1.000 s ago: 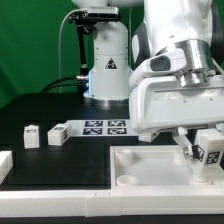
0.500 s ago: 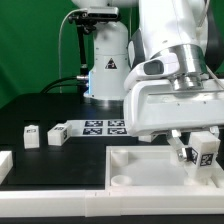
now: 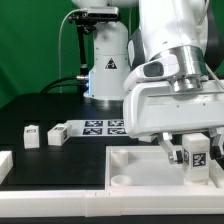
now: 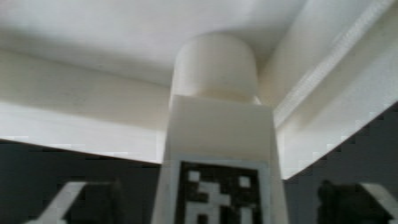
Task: Assemble one leg
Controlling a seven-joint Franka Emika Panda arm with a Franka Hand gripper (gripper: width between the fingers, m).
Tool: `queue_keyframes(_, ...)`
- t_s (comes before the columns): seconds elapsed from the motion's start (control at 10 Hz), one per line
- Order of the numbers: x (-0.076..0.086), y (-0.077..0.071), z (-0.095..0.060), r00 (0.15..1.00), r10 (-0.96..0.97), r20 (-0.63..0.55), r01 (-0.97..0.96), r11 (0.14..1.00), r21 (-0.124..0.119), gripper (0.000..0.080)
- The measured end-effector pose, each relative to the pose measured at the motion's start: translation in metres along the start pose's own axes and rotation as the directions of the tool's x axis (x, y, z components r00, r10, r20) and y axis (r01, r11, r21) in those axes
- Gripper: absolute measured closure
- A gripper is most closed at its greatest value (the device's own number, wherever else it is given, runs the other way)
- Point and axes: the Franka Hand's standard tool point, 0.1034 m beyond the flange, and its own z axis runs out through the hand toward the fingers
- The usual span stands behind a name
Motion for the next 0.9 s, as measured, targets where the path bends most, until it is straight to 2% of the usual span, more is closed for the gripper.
queue_keyframes(0.1,-0.0002,0.0000,0.0001,1.000,0.000,0.000,0.000,1.000,0.000,0.0185)
queue_keyframes(0.2,-0.0004,-0.0001,0.0002,1.000,0.000,0.001,0.000,1.000,0.000,0.0161)
queue_keyframes(0.7,-0.0010,-0.0002,0.0006,1.000,0.000,0.002,0.000,1.000,0.000,0.0151)
queue_keyframes(0.9,-0.0033,-0.0015,0.0012,0.998,0.005,0.059,-0.005,1.000,0.012,0.0151)
